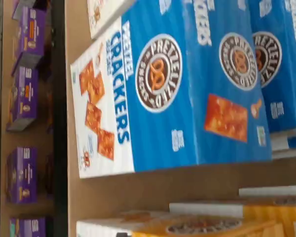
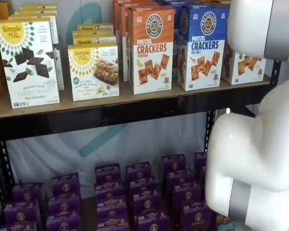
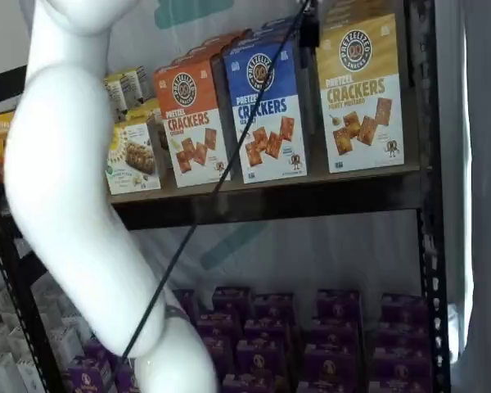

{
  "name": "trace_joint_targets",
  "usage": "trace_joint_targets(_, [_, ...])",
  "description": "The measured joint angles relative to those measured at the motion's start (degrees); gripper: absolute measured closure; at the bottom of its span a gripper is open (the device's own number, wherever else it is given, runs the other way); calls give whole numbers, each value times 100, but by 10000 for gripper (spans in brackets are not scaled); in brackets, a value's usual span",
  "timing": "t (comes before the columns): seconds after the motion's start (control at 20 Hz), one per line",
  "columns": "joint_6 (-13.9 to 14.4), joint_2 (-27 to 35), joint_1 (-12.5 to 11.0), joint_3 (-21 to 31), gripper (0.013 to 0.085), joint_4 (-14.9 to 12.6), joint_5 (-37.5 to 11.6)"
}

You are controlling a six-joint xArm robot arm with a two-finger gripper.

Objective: Retrieve the yellow and white box located on the top shelf, the sixth one from the left

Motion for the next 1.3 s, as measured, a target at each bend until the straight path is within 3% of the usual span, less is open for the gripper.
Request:
trace_joint_targets(0.25, [-90, 329, 185, -213, 130, -423, -208])
trace_joint_targets(0.45, [-64, 424, 332, -209, 130, -579, -387])
trace_joint_targets(1.3, [114, 851, 705, -720, 130, -1394, -192])
